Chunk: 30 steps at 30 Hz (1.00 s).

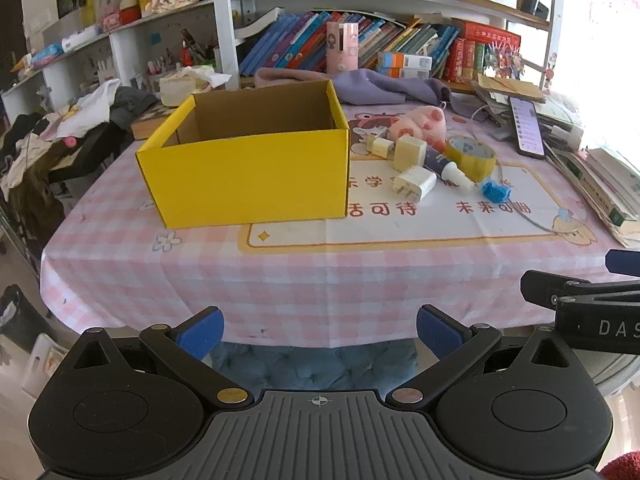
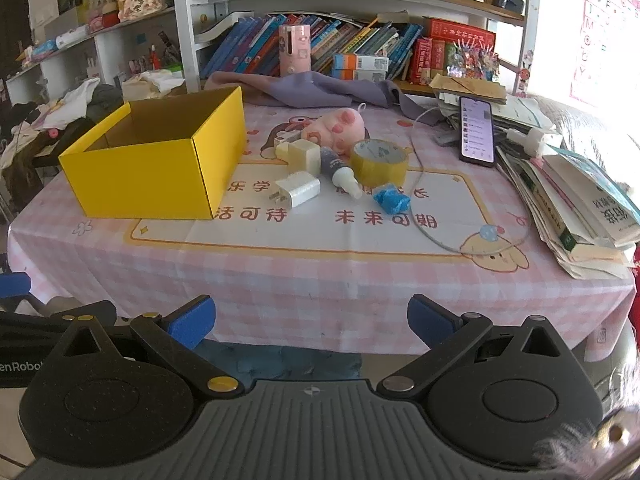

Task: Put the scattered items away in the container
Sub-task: 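Move both tools toward the scattered items on the table, then grasp the white charger with the left tool while the right tool grasps the blue packet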

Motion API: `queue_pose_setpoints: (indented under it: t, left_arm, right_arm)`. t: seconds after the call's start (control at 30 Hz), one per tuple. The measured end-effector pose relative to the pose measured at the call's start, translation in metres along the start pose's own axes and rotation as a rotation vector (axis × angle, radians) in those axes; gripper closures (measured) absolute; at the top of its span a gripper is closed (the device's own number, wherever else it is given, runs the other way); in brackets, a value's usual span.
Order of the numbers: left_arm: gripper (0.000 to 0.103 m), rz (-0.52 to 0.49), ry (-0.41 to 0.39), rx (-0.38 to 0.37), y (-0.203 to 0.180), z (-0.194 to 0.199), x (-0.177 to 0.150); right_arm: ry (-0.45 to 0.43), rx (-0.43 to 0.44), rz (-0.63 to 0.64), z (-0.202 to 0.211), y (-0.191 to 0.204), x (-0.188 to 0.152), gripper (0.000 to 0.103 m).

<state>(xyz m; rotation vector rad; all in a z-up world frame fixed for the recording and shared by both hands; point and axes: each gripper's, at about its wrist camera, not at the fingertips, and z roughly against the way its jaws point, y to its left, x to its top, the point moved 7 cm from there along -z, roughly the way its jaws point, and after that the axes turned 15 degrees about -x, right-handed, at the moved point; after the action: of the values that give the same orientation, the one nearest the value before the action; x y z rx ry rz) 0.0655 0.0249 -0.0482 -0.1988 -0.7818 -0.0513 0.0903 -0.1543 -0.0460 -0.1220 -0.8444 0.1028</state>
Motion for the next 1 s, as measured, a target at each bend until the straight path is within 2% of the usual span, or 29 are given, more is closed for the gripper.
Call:
queue_pose_setpoints:
  t: [0.3,0.6,1.0]
  left_arm:
    - [0.0,-0.002,-0.006,-0.03,-0.003,-0.019,0.013]
    - [0.0,-0.054,-0.029,-0.074,-0.017,-0.045,0.037]
    - [0.001,-0.064,-0.019,-0.126,-0.039,-0.094,0.074]
  right_arm:
    - [-0.007,-0.005,-0.005,-0.016,-0.007,0.011,0.0]
    - [-0.035,-0.017,-0.038,-0.038,-0.022,0.031,0.002]
    - [0.001,-0.052,-0.033,-0.086,-0.047,0.061,0.004]
